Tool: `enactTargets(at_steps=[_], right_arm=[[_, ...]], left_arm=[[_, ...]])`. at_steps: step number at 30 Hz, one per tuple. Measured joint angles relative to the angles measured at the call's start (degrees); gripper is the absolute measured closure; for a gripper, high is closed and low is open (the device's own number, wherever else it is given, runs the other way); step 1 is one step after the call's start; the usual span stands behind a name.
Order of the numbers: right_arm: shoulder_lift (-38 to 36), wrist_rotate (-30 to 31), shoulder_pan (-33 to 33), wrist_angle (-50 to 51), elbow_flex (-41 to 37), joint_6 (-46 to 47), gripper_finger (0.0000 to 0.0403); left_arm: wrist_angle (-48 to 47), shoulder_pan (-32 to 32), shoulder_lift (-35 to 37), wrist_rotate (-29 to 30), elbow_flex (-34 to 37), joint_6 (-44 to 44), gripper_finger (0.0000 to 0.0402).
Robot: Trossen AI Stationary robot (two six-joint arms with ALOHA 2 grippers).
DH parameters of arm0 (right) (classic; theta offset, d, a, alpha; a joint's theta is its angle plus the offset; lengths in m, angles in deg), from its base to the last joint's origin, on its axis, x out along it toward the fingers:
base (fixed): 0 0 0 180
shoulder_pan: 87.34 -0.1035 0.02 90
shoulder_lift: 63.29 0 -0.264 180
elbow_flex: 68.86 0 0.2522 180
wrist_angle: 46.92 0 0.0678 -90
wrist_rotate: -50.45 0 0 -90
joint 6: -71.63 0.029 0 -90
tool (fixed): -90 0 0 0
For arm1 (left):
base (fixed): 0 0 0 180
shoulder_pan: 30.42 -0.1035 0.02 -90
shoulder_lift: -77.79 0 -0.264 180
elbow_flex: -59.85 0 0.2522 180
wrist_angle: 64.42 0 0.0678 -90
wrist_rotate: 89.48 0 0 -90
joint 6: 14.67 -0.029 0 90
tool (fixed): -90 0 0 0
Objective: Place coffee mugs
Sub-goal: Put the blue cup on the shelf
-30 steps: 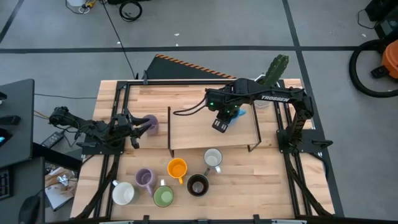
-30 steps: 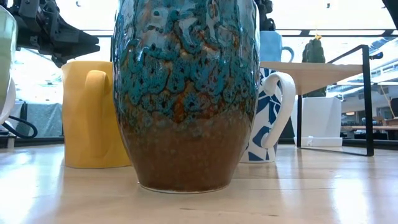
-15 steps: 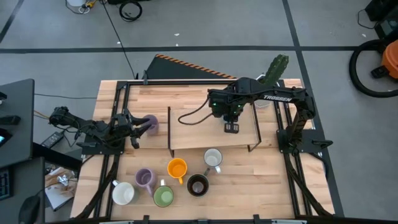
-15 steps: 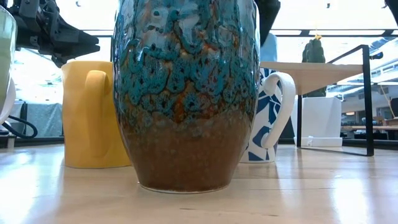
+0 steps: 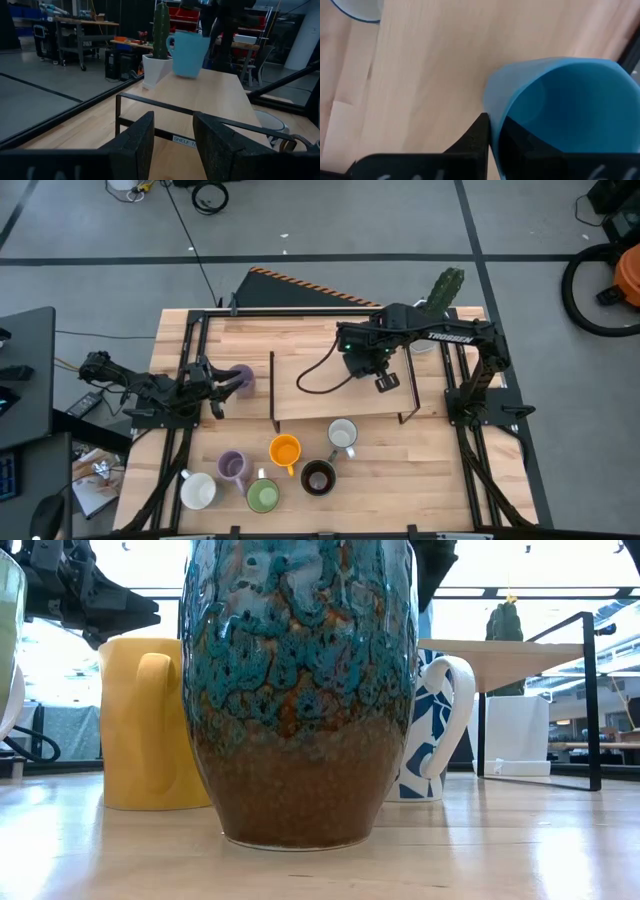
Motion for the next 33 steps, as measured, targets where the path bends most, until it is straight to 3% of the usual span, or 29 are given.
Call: enactTargets(at_steps=[5, 15, 33], right_arm=[[-4.5, 1.5, -1.2, -0.3, -2.0, 2.0, 0.0375], [-17.2, 5.9, -4.0, -0.8, -18.2, 2.7, 0.0376], [-22.6, 5.9, -0.6, -4.7, -27.6, -9.1, 0.0376]], left_arm=[[-1.4, 0.0, 0.0, 0.0, 0.0, 1.6, 0.026], [-1.4, 0.0, 0.0, 0.0, 0.0, 2.3, 0.026], [0.2, 0.0, 0.0, 0.0, 0.0, 1.6, 0.026]])
